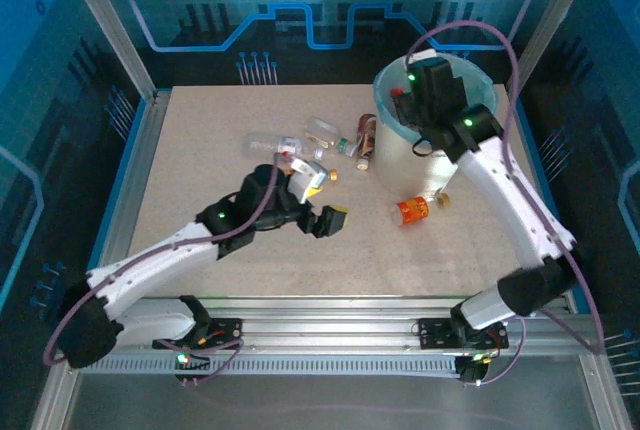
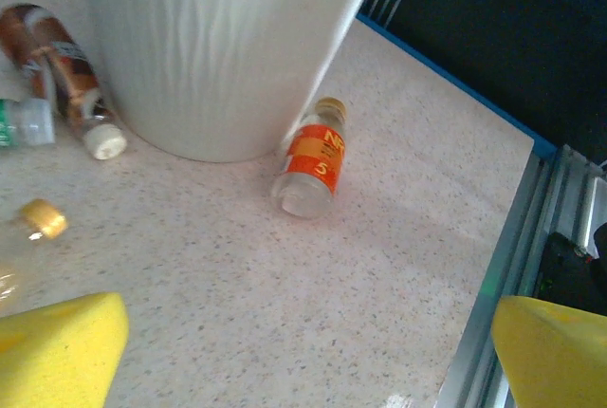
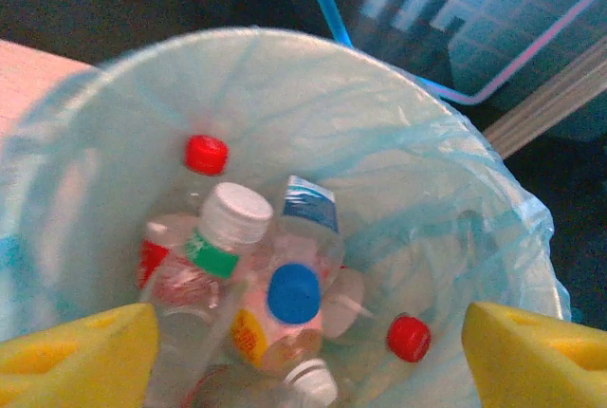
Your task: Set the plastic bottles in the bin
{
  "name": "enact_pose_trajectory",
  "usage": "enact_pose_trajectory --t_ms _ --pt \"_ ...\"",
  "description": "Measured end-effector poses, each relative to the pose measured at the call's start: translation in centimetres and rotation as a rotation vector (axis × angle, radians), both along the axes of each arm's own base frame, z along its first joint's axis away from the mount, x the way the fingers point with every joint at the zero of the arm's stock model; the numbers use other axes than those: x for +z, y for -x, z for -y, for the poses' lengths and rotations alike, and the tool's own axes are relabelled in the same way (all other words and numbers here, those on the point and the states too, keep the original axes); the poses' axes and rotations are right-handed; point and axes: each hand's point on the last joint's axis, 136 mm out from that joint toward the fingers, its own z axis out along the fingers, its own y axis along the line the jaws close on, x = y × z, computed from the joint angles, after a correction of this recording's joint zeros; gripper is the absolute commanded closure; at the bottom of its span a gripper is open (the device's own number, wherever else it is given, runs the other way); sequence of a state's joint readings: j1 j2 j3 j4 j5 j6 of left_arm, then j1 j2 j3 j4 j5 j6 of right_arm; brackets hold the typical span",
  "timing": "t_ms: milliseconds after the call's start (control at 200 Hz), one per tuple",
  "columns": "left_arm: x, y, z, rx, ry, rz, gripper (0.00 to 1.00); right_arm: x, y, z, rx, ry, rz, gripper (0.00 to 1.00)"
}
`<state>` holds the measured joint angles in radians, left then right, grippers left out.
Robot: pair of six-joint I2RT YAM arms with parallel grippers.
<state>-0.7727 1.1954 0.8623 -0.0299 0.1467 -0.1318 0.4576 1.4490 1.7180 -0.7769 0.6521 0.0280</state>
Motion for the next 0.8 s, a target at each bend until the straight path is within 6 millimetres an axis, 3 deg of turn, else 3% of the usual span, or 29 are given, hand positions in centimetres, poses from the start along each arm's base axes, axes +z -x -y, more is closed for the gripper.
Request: enact_pose_trajectory --t_ms 200,385,515,800 --pt "-4.1 0.4 6.0 -0.09 -0.093 -0.01 0.01 3.8 7.6 -0.1 0.146 -0.19 0.135 0.15" --pt "-10.3 0.4 10.1 -0.167 -0.201 0.005 0.01 4.0 13.3 1.2 0.23 -0.28 0.204 0.12" --pt "-12.8 -0.8 11.8 -0.187 -0.246 0.025 0.01 4.0 14.6 1.6 0.246 -0.294 0.224 0.12" --pt "-13.4 -3.2 15.1 -0.215 -0.237 0.139 0.01 2.7 14.9 0.7 0.294 -0.301 0.182 0.11"
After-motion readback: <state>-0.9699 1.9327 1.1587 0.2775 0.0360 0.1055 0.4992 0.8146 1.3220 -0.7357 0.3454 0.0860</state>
